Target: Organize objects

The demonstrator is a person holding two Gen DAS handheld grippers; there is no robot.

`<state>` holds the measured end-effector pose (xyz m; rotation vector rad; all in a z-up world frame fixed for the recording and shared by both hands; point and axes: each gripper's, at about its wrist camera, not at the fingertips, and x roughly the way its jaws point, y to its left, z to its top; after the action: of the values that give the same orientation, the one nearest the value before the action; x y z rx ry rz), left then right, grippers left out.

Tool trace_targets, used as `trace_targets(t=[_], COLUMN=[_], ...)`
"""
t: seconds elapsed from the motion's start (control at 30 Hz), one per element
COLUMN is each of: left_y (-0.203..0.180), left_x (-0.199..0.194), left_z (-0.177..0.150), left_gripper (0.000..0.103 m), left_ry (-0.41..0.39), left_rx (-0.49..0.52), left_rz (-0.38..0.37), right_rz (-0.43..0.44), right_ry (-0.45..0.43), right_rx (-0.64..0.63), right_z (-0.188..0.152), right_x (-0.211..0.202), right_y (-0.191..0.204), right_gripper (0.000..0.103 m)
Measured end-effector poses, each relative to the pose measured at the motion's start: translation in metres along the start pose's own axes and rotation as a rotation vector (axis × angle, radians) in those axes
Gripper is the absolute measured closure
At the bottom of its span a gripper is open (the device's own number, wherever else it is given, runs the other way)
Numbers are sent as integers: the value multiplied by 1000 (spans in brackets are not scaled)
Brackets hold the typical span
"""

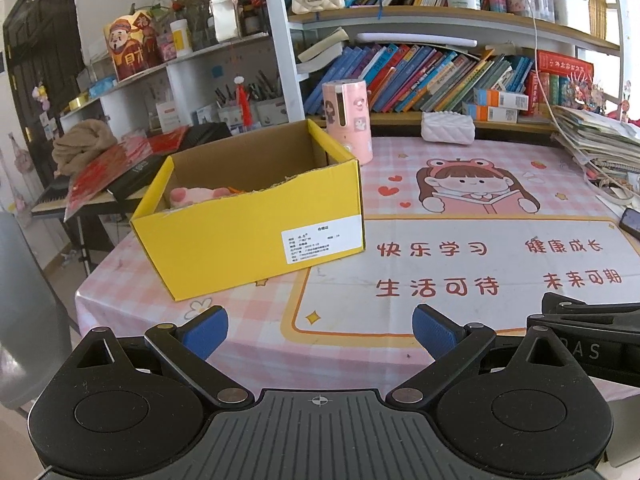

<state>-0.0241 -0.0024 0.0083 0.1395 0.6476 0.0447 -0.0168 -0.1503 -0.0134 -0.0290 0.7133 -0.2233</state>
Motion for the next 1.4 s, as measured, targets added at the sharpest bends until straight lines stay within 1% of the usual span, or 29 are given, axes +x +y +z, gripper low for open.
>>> trace_targets(t=[0.47,1.03,1.4], left_y=[2,7,7], left_x=[1,5,8], left_z=[-1,-3,-3], left_gripper=[3,3,3], left_ry=[9,28,39], left_rx=[-4,-6,-7], left_rz=[1,20,14], right_rz=[-1,7,2], right_ry=[2,14,20], right_rx=[-3,-33,-37], right_z=[-2,0,0], right_x=[-4,-2,1], right_y=[0,7,9], right_gripper=[0,0,0])
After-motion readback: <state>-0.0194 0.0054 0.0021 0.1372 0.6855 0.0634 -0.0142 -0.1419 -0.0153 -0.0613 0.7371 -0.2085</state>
